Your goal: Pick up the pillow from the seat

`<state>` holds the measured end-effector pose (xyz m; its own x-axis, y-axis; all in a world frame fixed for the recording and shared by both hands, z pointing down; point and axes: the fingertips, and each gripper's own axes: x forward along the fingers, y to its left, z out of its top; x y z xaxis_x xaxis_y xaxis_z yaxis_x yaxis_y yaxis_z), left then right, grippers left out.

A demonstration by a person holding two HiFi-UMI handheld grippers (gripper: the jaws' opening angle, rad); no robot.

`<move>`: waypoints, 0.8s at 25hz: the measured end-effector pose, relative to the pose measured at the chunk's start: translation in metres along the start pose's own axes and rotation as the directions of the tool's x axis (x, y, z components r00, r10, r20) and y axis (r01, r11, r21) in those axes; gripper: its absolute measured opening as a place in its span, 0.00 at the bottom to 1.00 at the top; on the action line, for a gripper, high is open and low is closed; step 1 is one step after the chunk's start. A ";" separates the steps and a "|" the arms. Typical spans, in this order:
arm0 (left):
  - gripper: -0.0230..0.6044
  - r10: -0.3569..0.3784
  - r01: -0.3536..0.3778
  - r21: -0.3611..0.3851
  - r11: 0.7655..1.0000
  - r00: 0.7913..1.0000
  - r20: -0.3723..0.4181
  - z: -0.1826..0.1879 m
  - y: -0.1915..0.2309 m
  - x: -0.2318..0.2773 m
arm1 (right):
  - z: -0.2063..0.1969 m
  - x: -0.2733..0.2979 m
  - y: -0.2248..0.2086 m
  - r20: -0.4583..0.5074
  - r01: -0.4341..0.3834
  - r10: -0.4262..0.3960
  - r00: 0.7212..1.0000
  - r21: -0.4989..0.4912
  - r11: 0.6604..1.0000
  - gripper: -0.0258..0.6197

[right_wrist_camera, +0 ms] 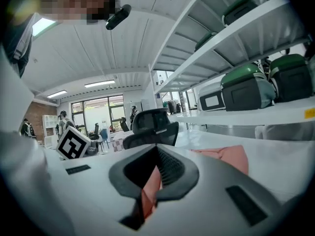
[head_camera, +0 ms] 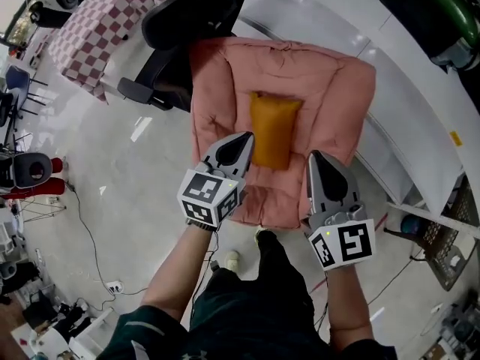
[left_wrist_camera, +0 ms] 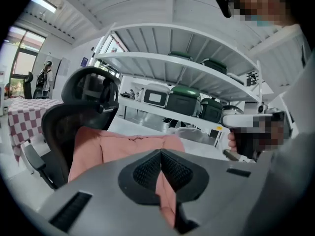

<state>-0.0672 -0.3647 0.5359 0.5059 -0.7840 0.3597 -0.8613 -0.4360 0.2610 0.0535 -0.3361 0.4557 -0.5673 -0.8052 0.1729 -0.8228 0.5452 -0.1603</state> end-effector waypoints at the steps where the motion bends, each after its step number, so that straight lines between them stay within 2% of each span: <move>1: 0.04 0.000 0.000 -0.003 1.000 1.000 -0.018 -0.010 0.004 0.013 | -0.009 0.007 -0.007 -0.007 0.001 -0.001 1.000 0.007 1.000 0.04; 8: 0.05 0.001 -0.002 -0.005 1.000 0.993 -0.118 -0.071 0.022 0.081 | -0.070 0.044 -0.046 -0.042 0.005 -0.002 0.999 0.053 0.999 0.04; 15: 0.06 0.021 -0.009 0.058 0.998 0.977 -0.212 -0.115 0.032 0.119 | -0.116 0.042 -0.059 -0.094 0.020 -0.008 0.996 0.120 0.993 0.04; 20: 0.20 0.038 0.005 0.169 0.986 0.967 -0.250 -0.139 0.036 0.146 | -0.143 0.035 -0.066 -0.107 0.042 -0.027 0.994 0.143 0.989 0.04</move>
<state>-0.0172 -0.4337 0.7220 0.4684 -0.6646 0.5821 -0.8545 -0.5082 0.1073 0.0824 -0.3672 0.6111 -0.5453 -0.7901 0.2800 -0.8326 0.4717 -0.2902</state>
